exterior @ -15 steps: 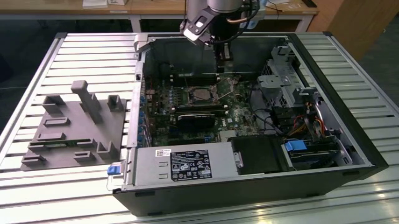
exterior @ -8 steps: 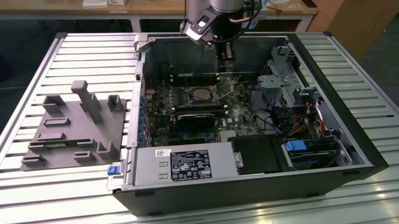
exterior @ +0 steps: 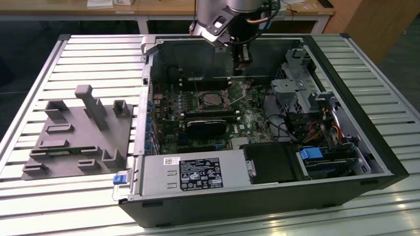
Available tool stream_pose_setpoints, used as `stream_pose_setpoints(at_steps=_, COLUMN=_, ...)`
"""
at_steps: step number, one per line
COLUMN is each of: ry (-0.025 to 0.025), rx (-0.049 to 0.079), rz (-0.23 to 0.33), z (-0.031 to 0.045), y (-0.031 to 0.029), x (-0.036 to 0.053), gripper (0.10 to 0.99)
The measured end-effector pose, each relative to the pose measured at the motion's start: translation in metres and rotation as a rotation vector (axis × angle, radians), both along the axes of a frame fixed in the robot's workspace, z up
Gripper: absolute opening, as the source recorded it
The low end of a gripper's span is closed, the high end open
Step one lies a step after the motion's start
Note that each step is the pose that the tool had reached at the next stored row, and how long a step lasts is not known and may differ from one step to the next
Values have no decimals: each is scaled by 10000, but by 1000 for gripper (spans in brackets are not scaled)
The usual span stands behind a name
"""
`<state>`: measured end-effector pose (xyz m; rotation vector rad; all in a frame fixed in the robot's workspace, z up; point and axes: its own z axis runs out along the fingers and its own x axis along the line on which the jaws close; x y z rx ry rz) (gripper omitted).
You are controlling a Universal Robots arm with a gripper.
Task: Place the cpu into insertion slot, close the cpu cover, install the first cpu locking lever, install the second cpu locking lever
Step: 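Close the cpu cover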
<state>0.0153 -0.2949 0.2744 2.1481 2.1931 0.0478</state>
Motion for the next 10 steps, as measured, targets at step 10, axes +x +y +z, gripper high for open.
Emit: stream_pose_setpoints(at_steps=10, ry=2, rx=-6, rz=2, z=-67, y=13, x=230, gripper=102)
